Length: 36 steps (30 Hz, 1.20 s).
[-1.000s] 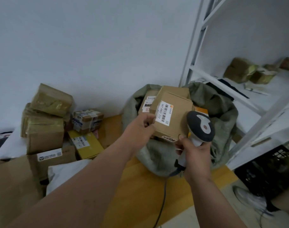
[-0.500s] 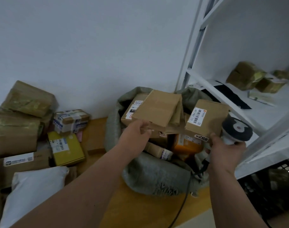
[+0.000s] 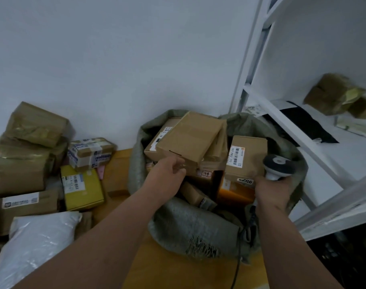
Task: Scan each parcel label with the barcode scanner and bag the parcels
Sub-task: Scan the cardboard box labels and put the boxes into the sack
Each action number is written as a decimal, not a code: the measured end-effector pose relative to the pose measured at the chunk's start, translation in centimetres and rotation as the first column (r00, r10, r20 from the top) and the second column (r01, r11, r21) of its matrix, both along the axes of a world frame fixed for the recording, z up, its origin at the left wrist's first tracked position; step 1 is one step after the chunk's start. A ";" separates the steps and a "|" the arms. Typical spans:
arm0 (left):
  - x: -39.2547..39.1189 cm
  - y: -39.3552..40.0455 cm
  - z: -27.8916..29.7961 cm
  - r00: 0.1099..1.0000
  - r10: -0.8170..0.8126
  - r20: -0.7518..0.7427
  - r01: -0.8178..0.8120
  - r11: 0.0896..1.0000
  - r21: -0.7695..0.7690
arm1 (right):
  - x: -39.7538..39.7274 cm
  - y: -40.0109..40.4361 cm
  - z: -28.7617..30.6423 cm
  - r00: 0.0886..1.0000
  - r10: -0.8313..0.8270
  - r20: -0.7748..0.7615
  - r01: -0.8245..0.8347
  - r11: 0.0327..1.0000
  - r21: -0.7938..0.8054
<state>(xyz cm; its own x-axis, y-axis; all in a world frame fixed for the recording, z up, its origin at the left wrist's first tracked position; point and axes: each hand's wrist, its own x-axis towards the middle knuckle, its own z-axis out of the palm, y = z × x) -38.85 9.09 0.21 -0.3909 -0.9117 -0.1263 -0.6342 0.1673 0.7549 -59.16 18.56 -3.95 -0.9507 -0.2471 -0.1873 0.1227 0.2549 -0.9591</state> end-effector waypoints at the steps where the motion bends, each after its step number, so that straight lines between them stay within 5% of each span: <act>1: -0.1 0.0 0.0 1.000 0.004 0.002 -0.004 1.000 0.000 | -0.1 -0.1 -0.4 1.000 -0.006 -0.021 0.006 1.000 -0.008; 11: 0.9 -0.5 -0.6 1.000 0.014 0.018 -0.015 1.000 0.020 | 0.9 -0.2 -1.3 1.000 -0.011 -0.008 0.010 0.996 -0.094; 21: 7.1 -0.5 -0.2 0.998 0.054 -0.026 -0.053 0.998 0.041 | 8.3 -1.1 1.4 0.966 0.257 -0.025 -0.258 0.964 -0.064; 28: 16.6 -0.1 -0.5 0.993 0.113 -0.030 -0.113 0.994 -0.006 | 19.8 -2.3 4.3 0.803 0.592 0.069 -0.582 0.803 -0.130; 36: 30.8 1.6 -1.2 0.978 0.187 0.096 -0.184 0.982 -0.044 | 35.7 -2.4 2.6 0.635 0.764 0.111 -0.764 0.643 -0.052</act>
<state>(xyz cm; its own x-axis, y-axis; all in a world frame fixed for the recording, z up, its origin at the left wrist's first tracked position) -8.08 10.71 -0.94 -0.2014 -0.9717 -0.1233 -0.7285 0.0644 0.6821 -23.48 16.18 -1.30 -0.3944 -0.8756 -0.2788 -0.0104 0.3076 -0.9515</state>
